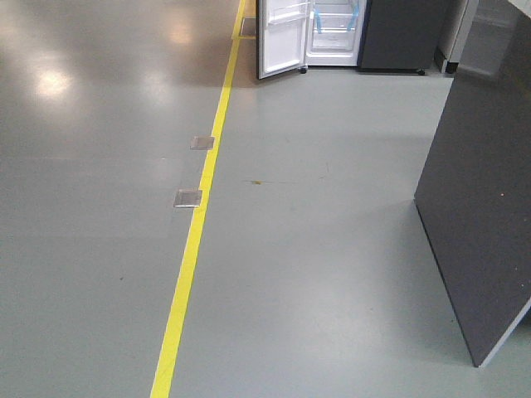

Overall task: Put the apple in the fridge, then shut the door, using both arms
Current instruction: 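Drive toward the open white refrigerator carrying the apple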

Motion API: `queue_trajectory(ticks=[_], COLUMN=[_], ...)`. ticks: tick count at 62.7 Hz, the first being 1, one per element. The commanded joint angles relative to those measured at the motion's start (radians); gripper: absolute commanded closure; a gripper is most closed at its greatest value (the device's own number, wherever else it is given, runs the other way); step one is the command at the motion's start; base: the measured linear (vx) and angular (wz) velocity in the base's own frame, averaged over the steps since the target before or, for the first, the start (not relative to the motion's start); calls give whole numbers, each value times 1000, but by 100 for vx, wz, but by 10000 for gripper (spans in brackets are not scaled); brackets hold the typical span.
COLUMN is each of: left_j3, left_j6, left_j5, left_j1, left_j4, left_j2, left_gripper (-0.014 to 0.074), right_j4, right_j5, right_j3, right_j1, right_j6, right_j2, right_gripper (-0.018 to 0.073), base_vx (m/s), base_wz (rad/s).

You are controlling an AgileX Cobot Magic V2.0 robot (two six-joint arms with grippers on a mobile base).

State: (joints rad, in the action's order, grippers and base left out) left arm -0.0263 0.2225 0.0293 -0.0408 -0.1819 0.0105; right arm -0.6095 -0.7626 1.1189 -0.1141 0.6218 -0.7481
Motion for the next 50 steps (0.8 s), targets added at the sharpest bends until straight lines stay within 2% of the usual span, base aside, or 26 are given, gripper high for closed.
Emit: queue_trajectory(ticks=[1,50], left_j3=[-21,-21], left_j6=[-2,-2], left_j5=[-75,-75], left_j1=[2,2], left_j4=[-3,-3], left_j2=[17,17], left_gripper=[603,603], right_j4=[-27,-27], right_j5=[75,75], right_j3=[24,24], right_j1=[-2,-2], right_j6=[8,8], right_j2=[1,1], right_gripper=[566,566], base_vx=[16,18], base_wz=[-1,-3])
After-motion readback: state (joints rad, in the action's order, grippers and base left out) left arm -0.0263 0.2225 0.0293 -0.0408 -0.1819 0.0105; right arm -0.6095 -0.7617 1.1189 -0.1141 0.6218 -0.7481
